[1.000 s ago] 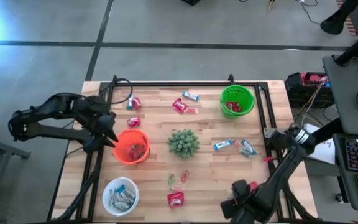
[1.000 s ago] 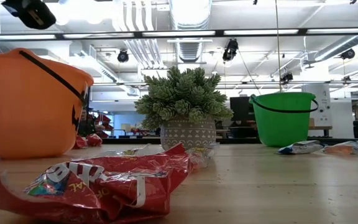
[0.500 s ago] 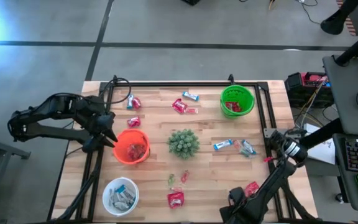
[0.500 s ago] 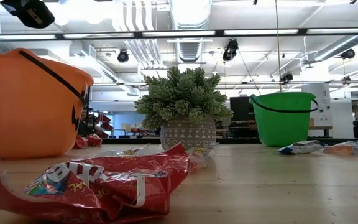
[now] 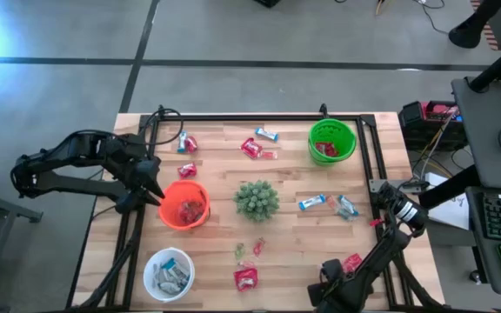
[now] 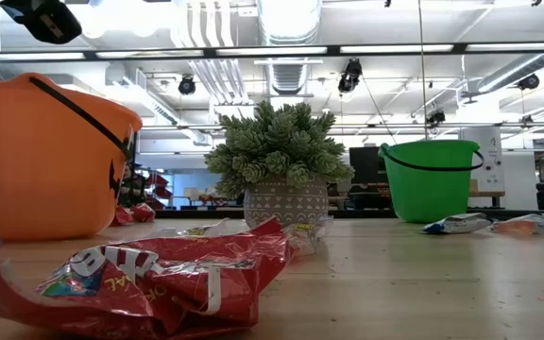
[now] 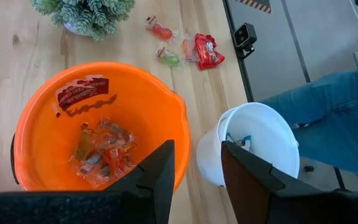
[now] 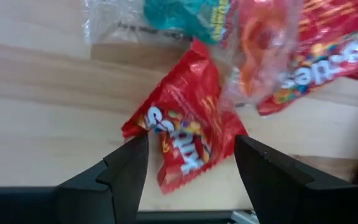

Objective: Sort candy
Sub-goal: Put the red candy into the green bucket

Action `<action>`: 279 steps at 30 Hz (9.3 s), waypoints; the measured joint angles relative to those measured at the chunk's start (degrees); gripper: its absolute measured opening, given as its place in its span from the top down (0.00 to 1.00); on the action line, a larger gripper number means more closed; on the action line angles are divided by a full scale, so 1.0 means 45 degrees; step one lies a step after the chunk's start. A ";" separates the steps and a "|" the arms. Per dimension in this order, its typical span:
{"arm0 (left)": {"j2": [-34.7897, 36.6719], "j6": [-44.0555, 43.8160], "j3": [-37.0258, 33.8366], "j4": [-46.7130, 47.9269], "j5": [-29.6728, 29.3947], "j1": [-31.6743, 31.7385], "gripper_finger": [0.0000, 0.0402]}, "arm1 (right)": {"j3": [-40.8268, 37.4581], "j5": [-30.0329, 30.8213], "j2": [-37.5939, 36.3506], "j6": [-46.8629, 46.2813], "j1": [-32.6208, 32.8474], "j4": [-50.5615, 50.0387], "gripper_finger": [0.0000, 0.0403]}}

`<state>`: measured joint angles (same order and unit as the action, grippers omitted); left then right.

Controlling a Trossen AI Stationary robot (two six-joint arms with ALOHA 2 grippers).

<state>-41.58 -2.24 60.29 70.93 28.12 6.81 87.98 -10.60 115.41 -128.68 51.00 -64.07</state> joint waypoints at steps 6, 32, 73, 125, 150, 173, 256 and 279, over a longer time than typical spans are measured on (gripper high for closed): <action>0.0000 -0.0010 0.0000 -0.0009 0.0000 0.0001 0.72 | -0.0673 0.0023 -0.0071 -0.0170 0.0000 0.0876 0.43; 0.0000 0.0044 0.0000 0.0001 -0.0002 0.0000 0.72 | -0.1083 -0.0406 -0.1105 -0.1083 0.0039 0.1821 0.96; 0.0064 -0.0156 0.0000 -0.1004 -0.4064 0.0010 0.72 | -0.0918 0.7060 -0.7573 0.4758 -0.5300 -0.4742 0.97; -0.0903 -0.3638 0.0000 -0.0738 -0.9806 0.0029 0.72 | -0.3086 0.8198 -0.9873 1.7729 -1.8069 -0.2486 0.97; -0.0903 -0.4347 0.0000 -0.0588 -1.0797 0.0258 0.72 | -0.5243 0.5938 -0.9868 1.8819 -1.8763 0.0456 0.89; -0.0790 -0.3216 0.0000 -0.0361 -0.9690 0.0262 0.72 | -0.4813 0.4310 -1.0331 1.8919 -1.8729 0.0316 0.57; -1.3580 0.4908 1.2743 0.0689 -0.0718 0.8541 0.58 | -0.2943 0.2707 -0.9946 2.3110 -1.8200 0.6197 0.57; -1.6225 0.6009 1.0576 -0.1440 -0.1301 0.7338 0.60 | -0.2947 0.2589 -0.9956 2.2931 -1.8195 0.5170 0.57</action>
<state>-114.60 24.80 107.89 64.45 22.27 39.83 74.72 1.05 70.61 -25.50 -30.87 -40.80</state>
